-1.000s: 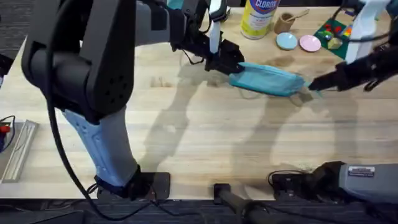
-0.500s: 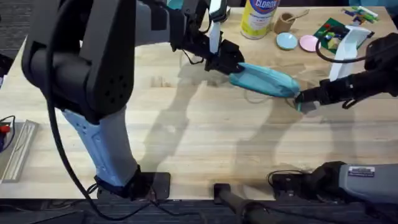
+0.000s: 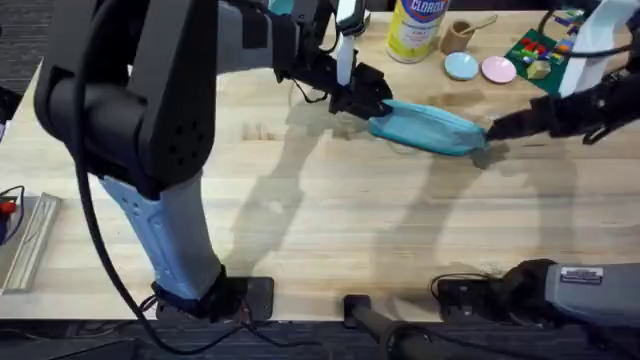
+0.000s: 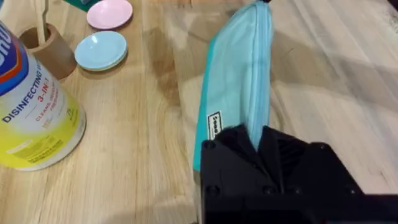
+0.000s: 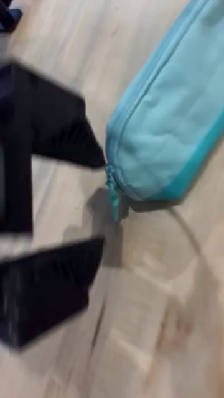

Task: Unzip the bag, pick up the pens from the table one at a time and place them inside, then zip the bag closed.

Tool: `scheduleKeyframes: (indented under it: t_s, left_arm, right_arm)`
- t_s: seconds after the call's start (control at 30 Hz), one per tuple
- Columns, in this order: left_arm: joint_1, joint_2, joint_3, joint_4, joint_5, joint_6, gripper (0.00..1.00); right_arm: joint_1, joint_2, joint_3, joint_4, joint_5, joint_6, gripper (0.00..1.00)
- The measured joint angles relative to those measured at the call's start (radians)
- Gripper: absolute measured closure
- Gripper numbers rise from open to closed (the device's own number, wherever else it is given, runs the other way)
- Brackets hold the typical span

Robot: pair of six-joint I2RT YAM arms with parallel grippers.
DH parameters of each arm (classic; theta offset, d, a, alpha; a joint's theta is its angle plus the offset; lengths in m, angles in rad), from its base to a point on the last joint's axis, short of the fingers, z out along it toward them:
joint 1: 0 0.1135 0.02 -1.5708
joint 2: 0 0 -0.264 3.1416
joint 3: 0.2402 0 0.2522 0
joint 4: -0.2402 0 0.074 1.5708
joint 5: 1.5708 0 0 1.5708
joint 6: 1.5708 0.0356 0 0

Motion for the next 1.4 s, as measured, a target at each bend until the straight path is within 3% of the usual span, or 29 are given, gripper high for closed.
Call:
scheduleKeyframes:
  t_s: [0.07,0.1,0.37,0.67,0.7,0.73,0.87,0.9,1.27,1.4]
  left_arm:
    - [0.0,0.0,0.0,0.0,0.0,0.0,0.959]
    - [0.0,0.0,0.0,0.0,0.0,0.0,0.959]
    - [0.0,0.0,0.0,0.002,0.0,0.0,0.959]
    - [0.0,0.0,0.0,0.003,-0.001,0.0,0.944]
    - [0.0,0.0,0.0,0.003,0.0,0.002,0.876]
    - [0.001,0.0,0.0,0.004,0.0,0.003,0.736]
    - [0.011,0.0,0.0,0.004,0.0,0.003,0.099]
    - [0.014,0.0,0.0,0.003,0.001,0.001,0.031]
    - [0.018,0.0,0.0,-0.015,0.0,0.0,0.008]
    - [0.02,0.0,0.0,-0.024,0.0,-0.052,0.008]
  right_arm:
    - [0.0,0.0,0.024,-0.01,-0.006,-0.001,0.057]
    - [0.0,0.0,0.036,-0.023,-0.008,-0.002,0.016]
    - [0.014,0.0,0.132,-0.146,-0.013,-0.001,0.005]
    - [0.104,0.0,0.308,-0.217,-0.013,-0.028,0.005]
    - [0.12,0.0,0.322,-0.221,-0.013,-0.034,0.005]
    - [0.137,0.0,0.334,-0.229,-0.013,-0.043,0.005]
    - [0.2,0.0,0.36,-0.256,-0.013,-0.105,0.005]
    - [0.214,0.0,0.361,-0.263,-0.012,-0.124,0.005]
    - [0.284,0.0,0.362,-0.284,-0.012,-0.229,0.005]
    - [0.284,0.0,0.363,-0.284,-0.012,-0.237,0.005]
